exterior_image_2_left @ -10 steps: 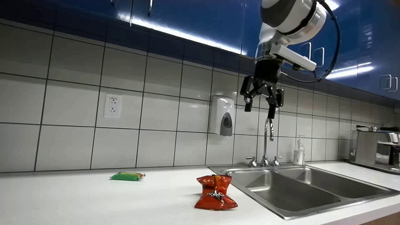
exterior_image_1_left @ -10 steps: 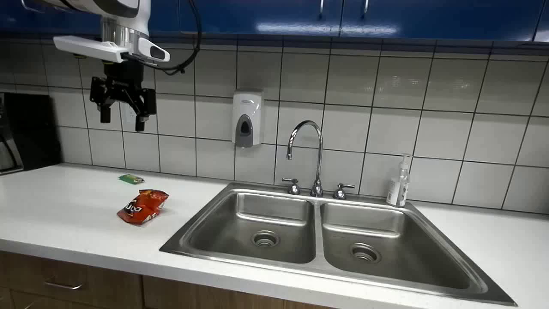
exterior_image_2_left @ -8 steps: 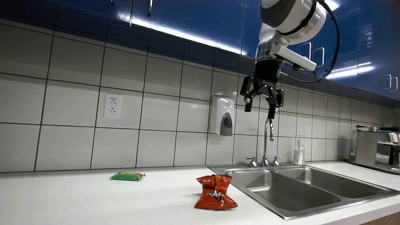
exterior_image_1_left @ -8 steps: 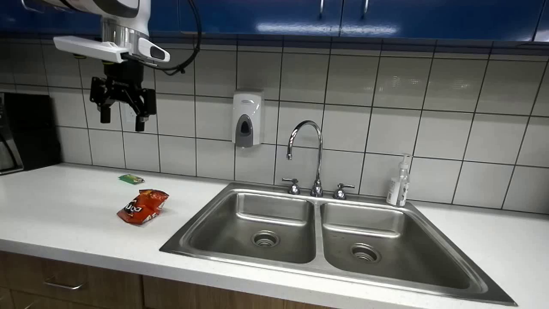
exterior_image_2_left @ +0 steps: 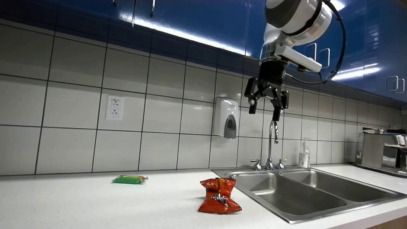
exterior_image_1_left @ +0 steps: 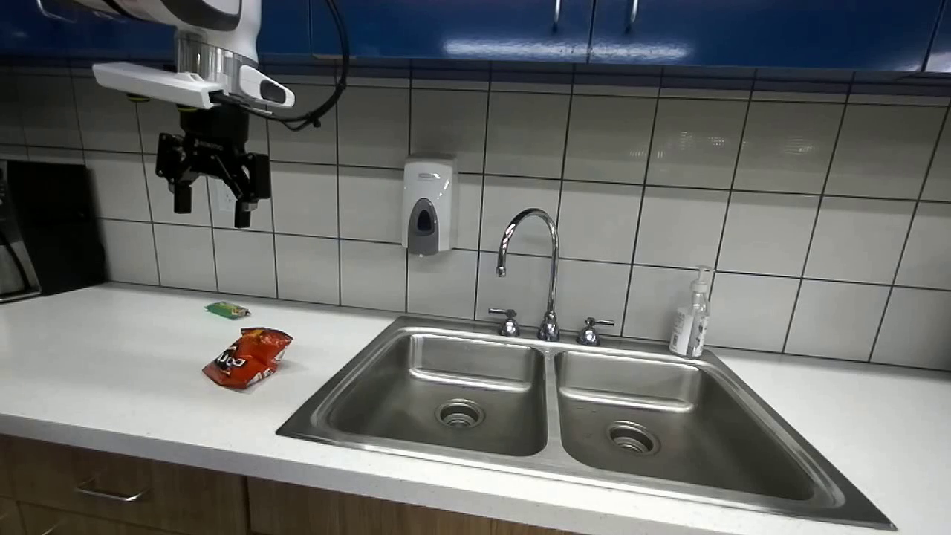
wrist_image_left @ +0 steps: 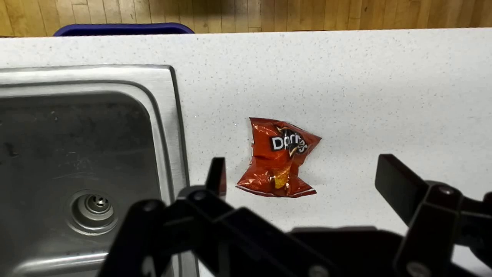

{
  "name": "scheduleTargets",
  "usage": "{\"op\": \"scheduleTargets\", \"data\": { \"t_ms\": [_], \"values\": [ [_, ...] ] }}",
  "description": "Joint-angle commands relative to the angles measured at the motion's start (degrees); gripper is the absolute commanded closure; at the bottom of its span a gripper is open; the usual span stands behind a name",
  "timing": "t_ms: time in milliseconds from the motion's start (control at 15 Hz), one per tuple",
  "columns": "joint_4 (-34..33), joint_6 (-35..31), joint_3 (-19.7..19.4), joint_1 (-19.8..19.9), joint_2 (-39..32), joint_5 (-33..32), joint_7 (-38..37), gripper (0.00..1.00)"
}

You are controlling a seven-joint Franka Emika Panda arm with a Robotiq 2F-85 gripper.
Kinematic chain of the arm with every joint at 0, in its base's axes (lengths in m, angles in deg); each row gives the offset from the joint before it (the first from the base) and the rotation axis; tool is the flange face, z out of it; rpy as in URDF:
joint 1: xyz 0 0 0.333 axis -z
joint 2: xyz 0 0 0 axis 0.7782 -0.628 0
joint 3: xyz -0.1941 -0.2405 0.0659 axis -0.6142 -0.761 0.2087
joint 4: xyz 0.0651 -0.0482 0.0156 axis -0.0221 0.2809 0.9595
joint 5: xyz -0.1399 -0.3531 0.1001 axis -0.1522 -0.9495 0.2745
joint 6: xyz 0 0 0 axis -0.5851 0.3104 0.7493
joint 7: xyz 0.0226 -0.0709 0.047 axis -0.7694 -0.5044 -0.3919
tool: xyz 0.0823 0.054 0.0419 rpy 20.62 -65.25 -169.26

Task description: Place the pack of doritos in the left sink

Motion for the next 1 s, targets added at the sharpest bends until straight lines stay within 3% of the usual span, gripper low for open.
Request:
{"op": "scheduleTargets", "data": {
  "t_ms": [0, 933],
  "values": [
    [-0.13, 0.19, 0.59, 0.7, -0.02, 0.25, 0.23, 0.0],
    [7.63, -10.16, 2.58, -0.51, 0.52, 1.7, -0.97, 0.0]
  ]
}}
